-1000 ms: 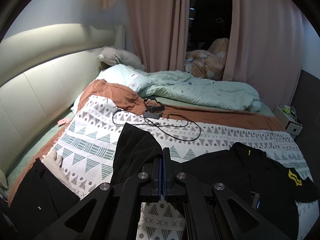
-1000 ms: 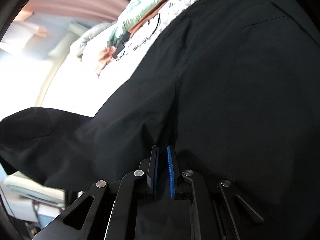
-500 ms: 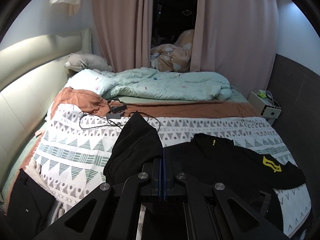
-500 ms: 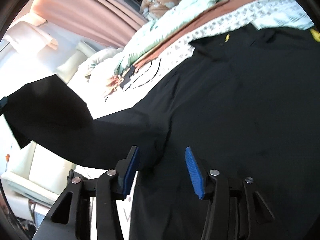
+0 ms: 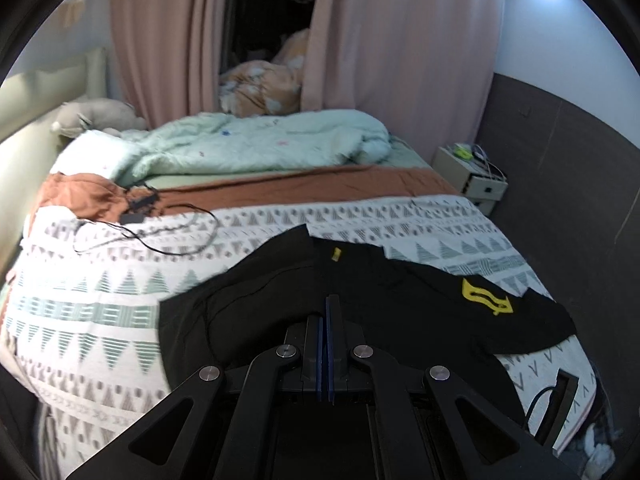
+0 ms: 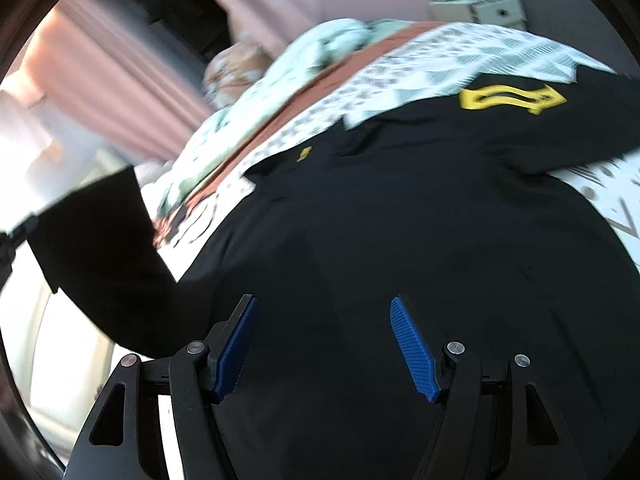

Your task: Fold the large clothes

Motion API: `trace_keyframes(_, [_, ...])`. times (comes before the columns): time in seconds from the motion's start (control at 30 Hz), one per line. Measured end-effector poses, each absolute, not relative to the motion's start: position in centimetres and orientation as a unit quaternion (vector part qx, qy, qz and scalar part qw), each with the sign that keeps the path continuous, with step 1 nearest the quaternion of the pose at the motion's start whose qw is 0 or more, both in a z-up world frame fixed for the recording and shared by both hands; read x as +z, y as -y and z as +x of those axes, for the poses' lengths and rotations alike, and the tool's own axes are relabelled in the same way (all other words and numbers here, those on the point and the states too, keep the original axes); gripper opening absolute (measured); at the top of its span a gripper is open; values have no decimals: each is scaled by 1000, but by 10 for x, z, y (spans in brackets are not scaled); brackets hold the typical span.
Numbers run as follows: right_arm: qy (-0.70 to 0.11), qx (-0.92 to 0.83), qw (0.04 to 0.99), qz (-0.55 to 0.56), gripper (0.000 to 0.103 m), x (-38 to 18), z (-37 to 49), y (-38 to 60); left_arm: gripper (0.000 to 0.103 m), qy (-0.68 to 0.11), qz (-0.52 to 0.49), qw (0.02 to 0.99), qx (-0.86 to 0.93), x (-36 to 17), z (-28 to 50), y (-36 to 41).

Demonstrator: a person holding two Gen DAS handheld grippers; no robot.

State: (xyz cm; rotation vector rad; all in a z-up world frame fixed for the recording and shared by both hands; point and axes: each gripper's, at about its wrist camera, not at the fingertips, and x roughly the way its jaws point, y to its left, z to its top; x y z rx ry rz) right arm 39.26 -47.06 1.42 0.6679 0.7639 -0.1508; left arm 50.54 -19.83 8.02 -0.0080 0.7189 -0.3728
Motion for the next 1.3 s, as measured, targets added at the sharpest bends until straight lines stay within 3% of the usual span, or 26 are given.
trace_keyframes(0.1, [-361,-85,868,331,68,18,387,482,4,-380,7,904,-195,56,510,228])
trace_keyframes(0.17, [-359,-85,867,334,68,16,382,489,19,-412,2,883,-225,36,515,244])
trace_keyframes(0.23, [-358,-84,867,335,68,16,384,489,66,-434,-17,866,-248,20,519,249])
trace_keyframes(0.3, [-359,-83,867,334,68,17,385,486,91,-427,-29,867,-253,11,514,244])
trace_keyframes(0.33, [-359,-82,868,334,68,18,381,485,95,-422,-32,870,-252,8,510,241])
trace_keyframes(0.93, [-374,-40,901,217,68,31,405,417,96,-402,-86,903,-123,-25,445,55])
trace_keyframes(1.3, [-386,-16,910,153,69,29,421,373,94,-378,-143,914,-45,-71,423,-33])
